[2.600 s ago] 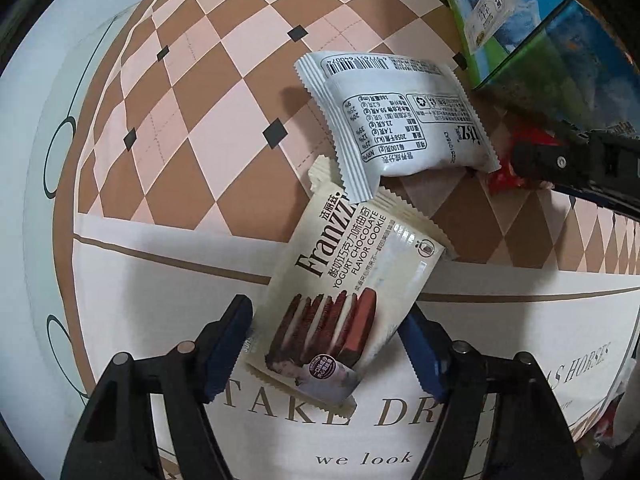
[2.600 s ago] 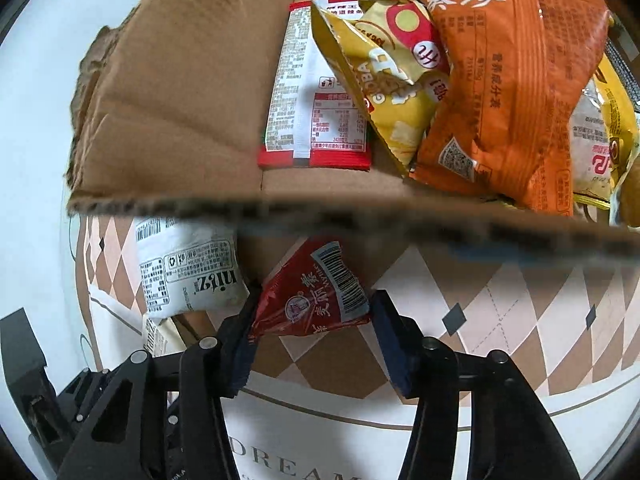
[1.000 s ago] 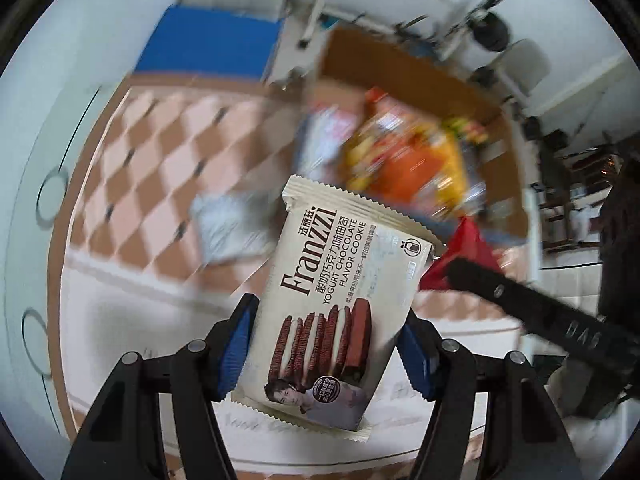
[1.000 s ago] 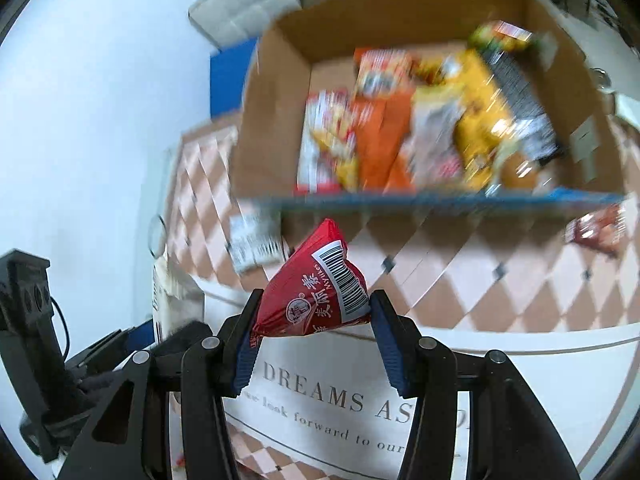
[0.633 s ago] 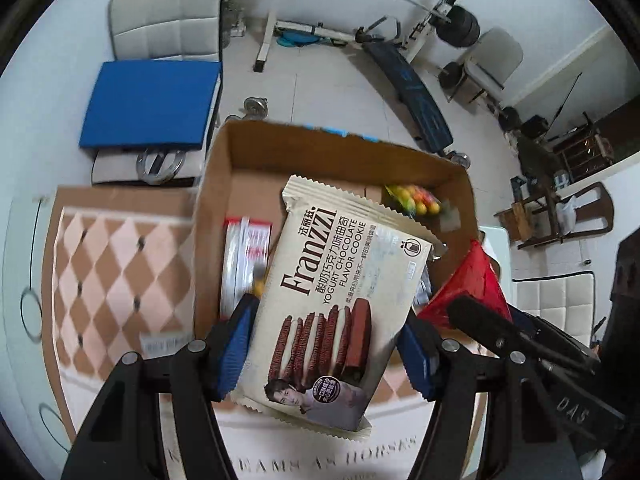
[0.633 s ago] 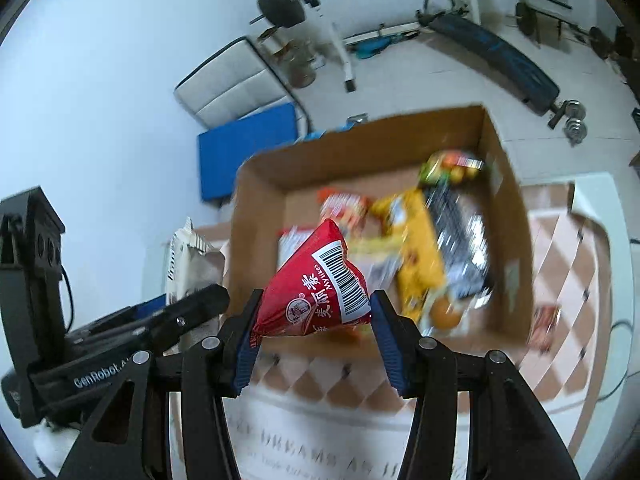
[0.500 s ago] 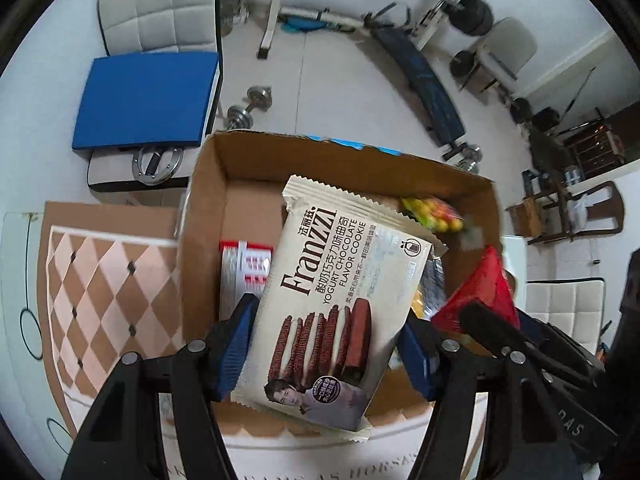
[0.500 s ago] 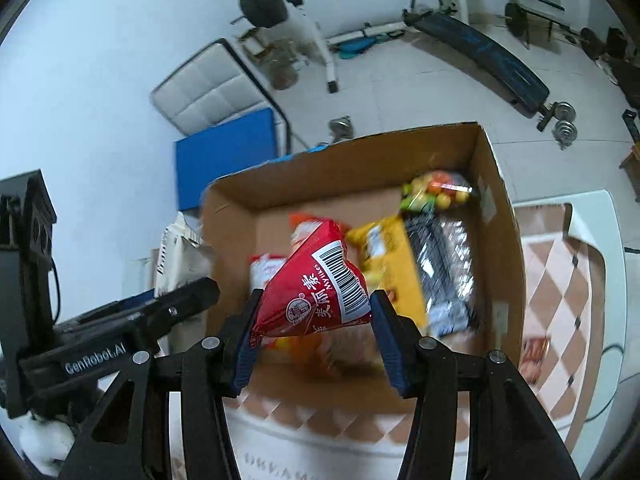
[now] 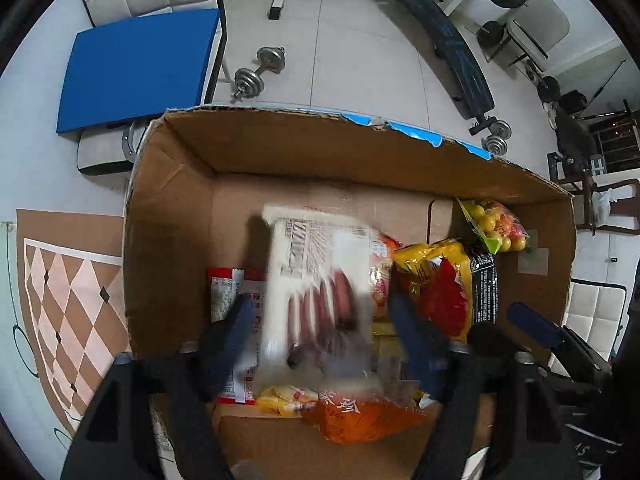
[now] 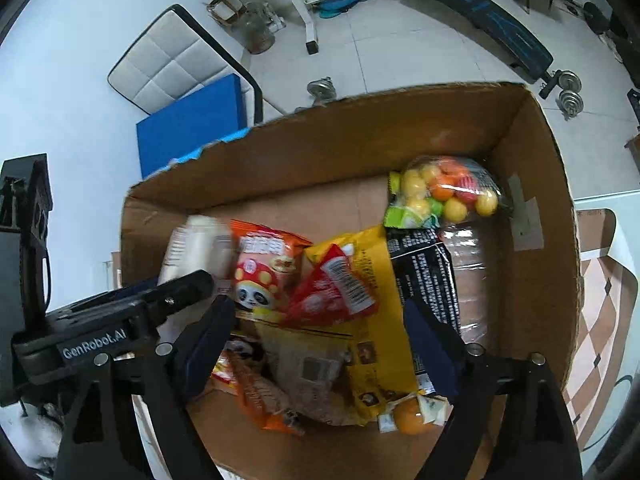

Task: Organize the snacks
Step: 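Carry both packets into the box and open both tools, then withdraw both tools from the box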

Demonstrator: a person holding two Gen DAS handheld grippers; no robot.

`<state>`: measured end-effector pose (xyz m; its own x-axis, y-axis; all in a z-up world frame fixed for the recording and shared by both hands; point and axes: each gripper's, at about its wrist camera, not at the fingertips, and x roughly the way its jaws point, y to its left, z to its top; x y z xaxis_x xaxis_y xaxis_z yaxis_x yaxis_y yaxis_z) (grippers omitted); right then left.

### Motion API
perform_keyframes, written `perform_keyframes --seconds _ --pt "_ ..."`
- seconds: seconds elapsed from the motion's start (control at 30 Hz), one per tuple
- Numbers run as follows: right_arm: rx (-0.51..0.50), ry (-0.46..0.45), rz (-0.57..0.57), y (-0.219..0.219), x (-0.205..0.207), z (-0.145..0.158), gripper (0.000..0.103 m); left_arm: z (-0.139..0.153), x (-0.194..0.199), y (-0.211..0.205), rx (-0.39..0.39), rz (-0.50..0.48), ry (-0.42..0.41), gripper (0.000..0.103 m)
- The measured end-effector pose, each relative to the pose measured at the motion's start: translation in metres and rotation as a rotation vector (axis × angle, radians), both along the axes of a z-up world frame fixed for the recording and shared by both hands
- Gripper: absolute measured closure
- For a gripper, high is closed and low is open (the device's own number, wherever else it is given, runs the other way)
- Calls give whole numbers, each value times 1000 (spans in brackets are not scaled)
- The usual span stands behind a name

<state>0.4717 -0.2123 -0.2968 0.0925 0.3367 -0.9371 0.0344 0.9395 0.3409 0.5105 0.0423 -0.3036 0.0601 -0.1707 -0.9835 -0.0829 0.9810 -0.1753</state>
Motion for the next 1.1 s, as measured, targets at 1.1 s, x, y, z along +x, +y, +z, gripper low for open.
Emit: perform_keyframes --seconds 1.1 --pt "-299 -208 50 -17 -143 79 9 86 -148 4 122 31 -351 14"
